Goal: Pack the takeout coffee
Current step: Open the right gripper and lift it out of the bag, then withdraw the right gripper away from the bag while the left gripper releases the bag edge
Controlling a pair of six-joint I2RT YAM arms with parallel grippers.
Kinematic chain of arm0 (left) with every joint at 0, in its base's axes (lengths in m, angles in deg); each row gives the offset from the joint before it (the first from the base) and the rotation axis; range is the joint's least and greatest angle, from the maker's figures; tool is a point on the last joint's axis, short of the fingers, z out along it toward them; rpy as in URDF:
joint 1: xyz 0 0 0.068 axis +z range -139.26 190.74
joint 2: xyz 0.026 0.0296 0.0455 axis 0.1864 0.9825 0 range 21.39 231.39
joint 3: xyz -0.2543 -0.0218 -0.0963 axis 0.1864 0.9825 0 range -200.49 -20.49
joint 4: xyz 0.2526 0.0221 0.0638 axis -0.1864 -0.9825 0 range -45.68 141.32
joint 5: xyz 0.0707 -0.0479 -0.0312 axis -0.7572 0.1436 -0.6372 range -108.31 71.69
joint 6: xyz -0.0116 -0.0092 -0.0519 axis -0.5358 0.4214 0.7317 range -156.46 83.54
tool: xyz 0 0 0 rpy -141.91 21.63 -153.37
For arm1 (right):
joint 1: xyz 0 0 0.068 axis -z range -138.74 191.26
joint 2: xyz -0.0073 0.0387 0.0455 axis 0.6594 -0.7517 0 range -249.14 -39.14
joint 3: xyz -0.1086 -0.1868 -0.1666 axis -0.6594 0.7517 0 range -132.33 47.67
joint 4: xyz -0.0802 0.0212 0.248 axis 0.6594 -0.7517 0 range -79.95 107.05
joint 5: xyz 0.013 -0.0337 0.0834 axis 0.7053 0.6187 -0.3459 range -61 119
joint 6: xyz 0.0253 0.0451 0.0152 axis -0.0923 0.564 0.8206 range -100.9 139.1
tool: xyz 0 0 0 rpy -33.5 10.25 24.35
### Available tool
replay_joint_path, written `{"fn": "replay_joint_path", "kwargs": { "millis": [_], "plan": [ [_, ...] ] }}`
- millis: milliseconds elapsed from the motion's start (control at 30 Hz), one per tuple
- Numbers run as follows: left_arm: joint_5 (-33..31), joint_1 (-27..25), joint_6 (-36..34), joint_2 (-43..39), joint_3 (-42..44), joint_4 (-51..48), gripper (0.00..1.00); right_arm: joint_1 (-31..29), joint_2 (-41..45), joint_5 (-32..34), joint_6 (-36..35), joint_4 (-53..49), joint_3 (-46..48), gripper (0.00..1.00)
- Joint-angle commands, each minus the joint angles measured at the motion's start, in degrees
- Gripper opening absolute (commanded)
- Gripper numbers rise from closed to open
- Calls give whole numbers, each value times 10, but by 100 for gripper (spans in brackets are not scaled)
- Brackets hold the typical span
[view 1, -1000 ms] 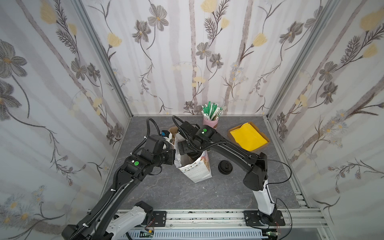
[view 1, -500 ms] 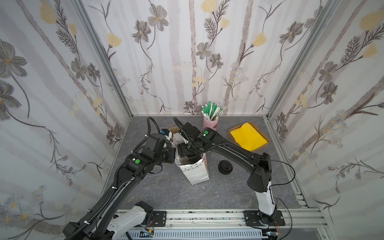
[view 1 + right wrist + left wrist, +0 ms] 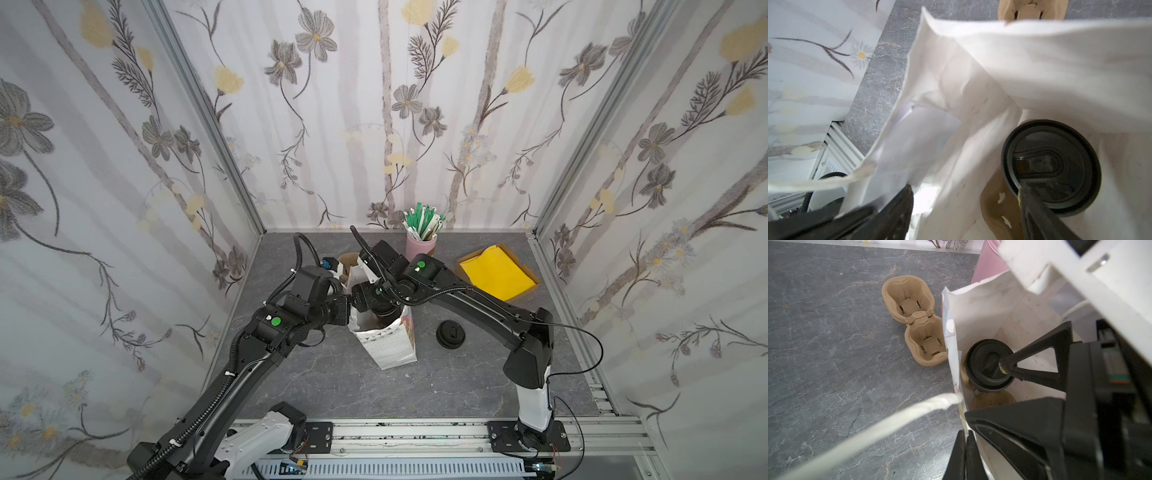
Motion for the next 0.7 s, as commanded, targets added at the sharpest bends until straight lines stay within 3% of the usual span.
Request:
{"fn": "replay_joint_path", "kwargs": {
  "millis": [0,667],
  "plan": [
    [-5,0,-3,0,-7,1,0,4,14,-21,-8,49,9,79],
    [-7,-12,-4,14,-15,-1,0,21,103,-117,-22,207,124,79]
  ]
}}
